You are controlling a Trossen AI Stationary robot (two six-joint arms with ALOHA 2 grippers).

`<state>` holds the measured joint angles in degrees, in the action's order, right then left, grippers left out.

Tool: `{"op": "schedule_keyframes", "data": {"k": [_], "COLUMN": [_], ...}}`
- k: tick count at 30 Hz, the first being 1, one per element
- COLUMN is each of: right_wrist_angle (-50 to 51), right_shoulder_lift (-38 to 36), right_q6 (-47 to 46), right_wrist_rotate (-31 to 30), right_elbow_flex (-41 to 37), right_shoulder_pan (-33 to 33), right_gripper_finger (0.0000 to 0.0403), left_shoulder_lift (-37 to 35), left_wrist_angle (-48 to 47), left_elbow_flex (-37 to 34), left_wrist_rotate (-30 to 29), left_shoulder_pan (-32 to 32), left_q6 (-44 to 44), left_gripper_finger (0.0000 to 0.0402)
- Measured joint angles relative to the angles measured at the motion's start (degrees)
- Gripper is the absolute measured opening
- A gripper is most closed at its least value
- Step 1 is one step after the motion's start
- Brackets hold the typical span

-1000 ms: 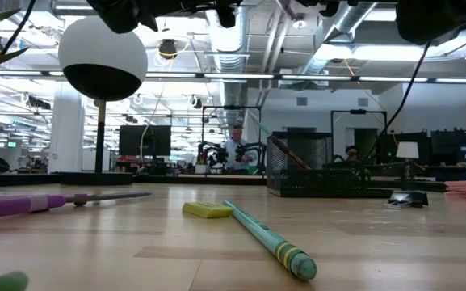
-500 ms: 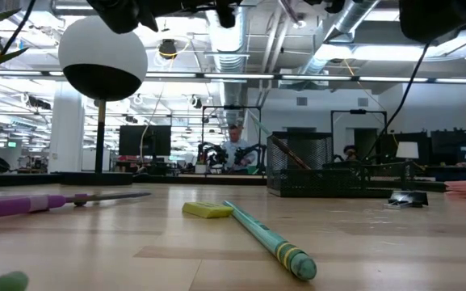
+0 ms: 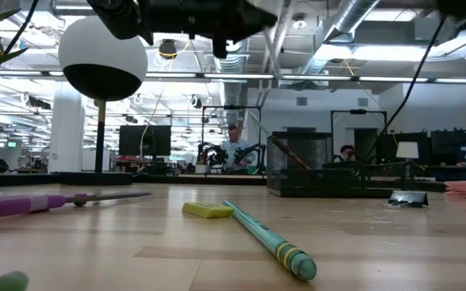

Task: Pick and place office supplies into organizer
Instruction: Put the violet pen into the black desk organizer

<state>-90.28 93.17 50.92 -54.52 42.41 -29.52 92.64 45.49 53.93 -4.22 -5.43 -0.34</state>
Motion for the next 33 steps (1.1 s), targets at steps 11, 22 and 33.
{"op": "schedule_keyframes", "data": {"k": [11, 22, 33], "right_wrist_angle": [0.7, 1.7, 3.0], "right_shoulder_lift": [0.0, -0.1, -0.1], "right_q6": [0.1, 0.1, 0.1], "right_wrist_rotate": [-1.1, -1.5, -2.6], "right_elbow_flex": [0.0, 0.0, 0.0], "right_shoulder_pan": [-11.0, -12.9, -12.8], "right_gripper_finger": [0.0070, 0.0070, 0.0070], "left_shoulder_lift": [5.5, 20.6, 24.8], "left_wrist_angle": [0.8, 19.5, 12.9], "left_elbow_flex": [0.0, 1.5, 3.8], "left_wrist_rotate": [0.5, 0.8, 0.3], "left_shoulder_pan": [0.0, -1.5, -2.0], "left_q6": [5.1, 3.6, -0.8], "left_gripper_finger": [0.0022, 0.0022, 0.0073]}}
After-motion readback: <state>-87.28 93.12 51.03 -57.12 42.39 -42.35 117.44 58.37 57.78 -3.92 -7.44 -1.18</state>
